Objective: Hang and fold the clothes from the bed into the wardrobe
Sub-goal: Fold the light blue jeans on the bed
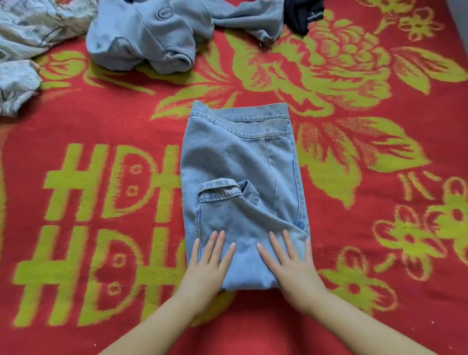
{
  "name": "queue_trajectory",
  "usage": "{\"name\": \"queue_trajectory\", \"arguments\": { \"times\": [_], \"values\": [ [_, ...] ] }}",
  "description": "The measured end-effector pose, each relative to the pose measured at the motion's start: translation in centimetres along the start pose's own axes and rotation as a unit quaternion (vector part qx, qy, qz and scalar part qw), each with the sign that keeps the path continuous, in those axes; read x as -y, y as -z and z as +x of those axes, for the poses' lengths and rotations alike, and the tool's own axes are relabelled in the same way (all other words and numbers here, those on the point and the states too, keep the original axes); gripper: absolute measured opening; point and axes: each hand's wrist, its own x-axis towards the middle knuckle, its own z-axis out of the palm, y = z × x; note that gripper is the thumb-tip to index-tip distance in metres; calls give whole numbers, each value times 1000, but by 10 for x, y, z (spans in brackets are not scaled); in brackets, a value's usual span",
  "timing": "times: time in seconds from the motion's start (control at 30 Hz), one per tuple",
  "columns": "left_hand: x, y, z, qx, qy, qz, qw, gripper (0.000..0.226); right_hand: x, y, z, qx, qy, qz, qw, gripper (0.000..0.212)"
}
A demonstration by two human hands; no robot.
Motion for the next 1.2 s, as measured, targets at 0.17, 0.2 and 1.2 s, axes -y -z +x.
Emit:
{"name": "queue_trajectory", "arguments": {
  "times": [0.17,0.2,1.2],
  "values": [
    [-7,34,-20,190,-2,-38,981,79,-5,30,-17,180,85,64,978,79],
    [-4,45,-26,282,-20,-79,956,80,-5,40,-24,220,109,97,965,75],
    [63,19,126,-169,242,-174,940,66,-78,27,129,-83,-201,178,960,55]
  ]
}}
